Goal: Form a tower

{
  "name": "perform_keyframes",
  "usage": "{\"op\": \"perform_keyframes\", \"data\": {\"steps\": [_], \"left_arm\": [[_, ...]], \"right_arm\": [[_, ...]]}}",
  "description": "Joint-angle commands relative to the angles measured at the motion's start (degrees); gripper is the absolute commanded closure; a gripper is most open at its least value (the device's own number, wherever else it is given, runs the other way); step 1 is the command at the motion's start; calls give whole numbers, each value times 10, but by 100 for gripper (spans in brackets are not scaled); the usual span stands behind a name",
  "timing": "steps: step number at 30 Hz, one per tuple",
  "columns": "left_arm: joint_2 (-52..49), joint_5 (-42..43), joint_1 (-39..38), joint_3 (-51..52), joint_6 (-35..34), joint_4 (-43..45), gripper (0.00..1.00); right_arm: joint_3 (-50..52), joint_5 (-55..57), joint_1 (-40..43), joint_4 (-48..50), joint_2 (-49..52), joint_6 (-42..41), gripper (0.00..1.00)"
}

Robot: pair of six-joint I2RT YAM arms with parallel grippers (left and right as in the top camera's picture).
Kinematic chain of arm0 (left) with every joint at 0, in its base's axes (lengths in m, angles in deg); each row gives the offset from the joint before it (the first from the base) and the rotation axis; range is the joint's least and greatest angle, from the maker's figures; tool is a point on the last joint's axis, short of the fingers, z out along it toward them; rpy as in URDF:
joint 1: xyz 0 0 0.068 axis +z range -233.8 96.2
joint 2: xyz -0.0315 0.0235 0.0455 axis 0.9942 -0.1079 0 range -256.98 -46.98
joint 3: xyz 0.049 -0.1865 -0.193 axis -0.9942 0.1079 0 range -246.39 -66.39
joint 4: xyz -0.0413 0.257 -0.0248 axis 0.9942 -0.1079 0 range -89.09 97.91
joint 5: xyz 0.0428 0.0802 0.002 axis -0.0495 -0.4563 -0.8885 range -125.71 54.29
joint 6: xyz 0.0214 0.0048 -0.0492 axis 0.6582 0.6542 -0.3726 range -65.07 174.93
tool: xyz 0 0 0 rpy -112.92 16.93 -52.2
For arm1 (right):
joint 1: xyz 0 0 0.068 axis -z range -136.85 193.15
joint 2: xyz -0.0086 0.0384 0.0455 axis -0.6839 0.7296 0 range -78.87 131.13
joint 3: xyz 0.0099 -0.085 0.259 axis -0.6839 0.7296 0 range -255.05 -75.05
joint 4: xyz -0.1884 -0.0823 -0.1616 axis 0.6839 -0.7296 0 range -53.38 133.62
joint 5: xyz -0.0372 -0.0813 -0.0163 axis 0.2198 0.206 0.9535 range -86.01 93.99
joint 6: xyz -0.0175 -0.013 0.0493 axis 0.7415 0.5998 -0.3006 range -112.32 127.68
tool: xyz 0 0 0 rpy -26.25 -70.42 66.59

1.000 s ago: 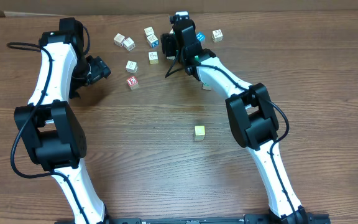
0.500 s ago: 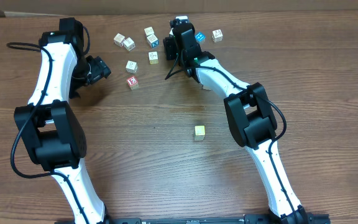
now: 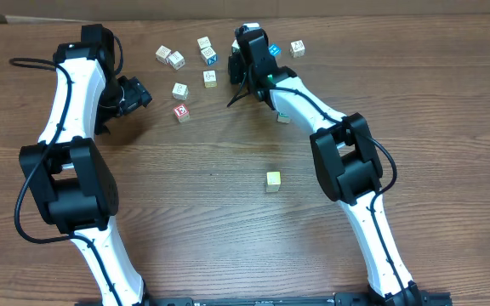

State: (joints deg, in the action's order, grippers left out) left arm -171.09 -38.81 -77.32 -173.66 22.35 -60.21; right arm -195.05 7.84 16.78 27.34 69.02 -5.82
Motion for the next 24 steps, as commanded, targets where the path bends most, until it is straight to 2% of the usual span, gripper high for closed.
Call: {"op": "perform_keyframes", "data": {"steps": [1,8,19,24], "left_arm": [[16,-5,-2,-9,9,-2,0],[16,-5,-2,-9,9,-2,0],[16,-5,-2,-9,9,-2,0],[16,-5,-2,-9,9,-2,0]], "right_arm": [[-1,6,7,-18,-55,1,77],[-1,6,11,-104,-110,1,77],[-1,6,10,-188,-124,1,77],[-1,-13,10,-250,-163,0,77]]}}
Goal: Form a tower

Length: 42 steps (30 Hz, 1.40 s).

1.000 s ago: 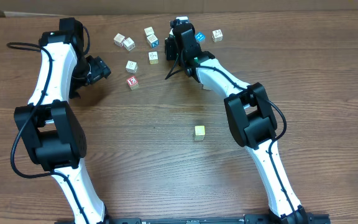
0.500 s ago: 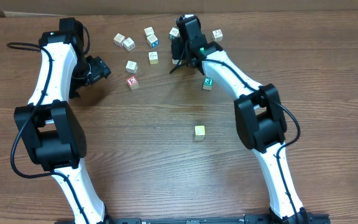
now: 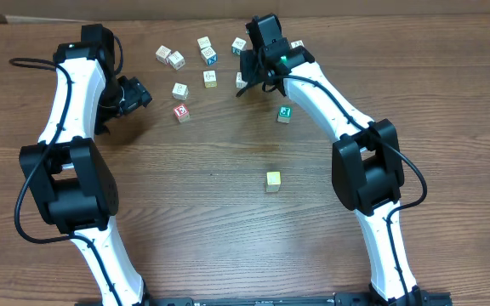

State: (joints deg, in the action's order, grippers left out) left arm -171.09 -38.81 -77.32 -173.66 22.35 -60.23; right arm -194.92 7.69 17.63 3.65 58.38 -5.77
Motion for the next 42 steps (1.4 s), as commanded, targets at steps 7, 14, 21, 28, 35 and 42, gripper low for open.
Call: {"op": "perform_keyframes", "data": {"steps": [7,14,21,28,35,42], "left_arm": [[16,-5,-2,-9,9,-2,1],[16,-5,-2,-9,9,-2,0],[16,-5,-2,-9,9,-2,0],[16,-5,-2,-9,9,-2,1],[16,-5,-2,-9,9,-2,1],[16,-5,-2,-9,9,-2,0]], "right_arm": [[-2,-93,2,-113,-80,0,76],[-1,-111,-3,-173,-64,0,67],[2,-111,-11,-176,-54,0,37],[3,-90,-11,-219,-54,0,32],[30,-65,-11,-239,-54,-16,35],[92,-64,-10,-235,-54,-35,67]]}}
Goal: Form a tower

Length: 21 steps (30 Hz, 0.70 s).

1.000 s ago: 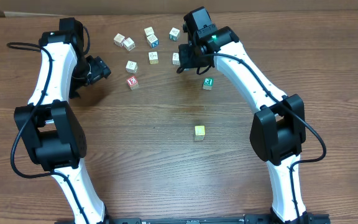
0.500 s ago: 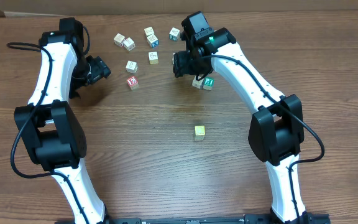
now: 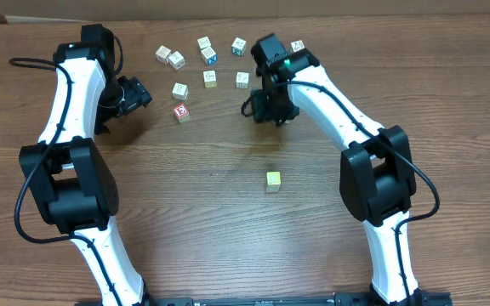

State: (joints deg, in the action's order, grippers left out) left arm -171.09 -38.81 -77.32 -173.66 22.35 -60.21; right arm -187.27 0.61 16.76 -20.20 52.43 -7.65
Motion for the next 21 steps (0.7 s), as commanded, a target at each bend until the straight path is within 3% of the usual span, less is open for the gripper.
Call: {"op": "perform_keyframes", "data": {"steps": [1,21], "left_arm": [[16,-5,-2,-9,9,-2,0],[16,-5,-2,-9,9,-2,0]], "right_arm": [[21,7,1,4,6,-16,71],[32,63,53,48,6,-16,71]]}}
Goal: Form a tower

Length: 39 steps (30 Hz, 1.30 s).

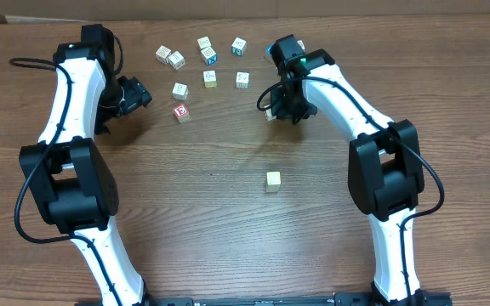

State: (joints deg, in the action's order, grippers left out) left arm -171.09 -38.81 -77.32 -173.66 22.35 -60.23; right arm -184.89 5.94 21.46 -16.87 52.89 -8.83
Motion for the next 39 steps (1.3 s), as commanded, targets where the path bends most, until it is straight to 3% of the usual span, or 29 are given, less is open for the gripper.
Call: {"op": "perform_keyframes", "data": {"steps": [1,5,9,18,27,39], "left_arm": [[16,-5,-2,-9,9,-2,0],[16,-5,-2,-9,9,-2,1],[16,-5,-2,-9,9,-2,1],[16,-5,-2,-9,9,-2,0],[16,-5,-2,-9,9,-2,1],[16,-5,-2,-9,9,-2,0]], "right_arm": [[9,10,8,20,1,-4,71],[19,-6,10,30,1,-15,69],[25,-16,10,34,1,-15,61],[26,-99,8,16,1,-15,60],[26,-92,-15,36,1,-14,60],[26,-76,-20,108,1,3,49]]}}
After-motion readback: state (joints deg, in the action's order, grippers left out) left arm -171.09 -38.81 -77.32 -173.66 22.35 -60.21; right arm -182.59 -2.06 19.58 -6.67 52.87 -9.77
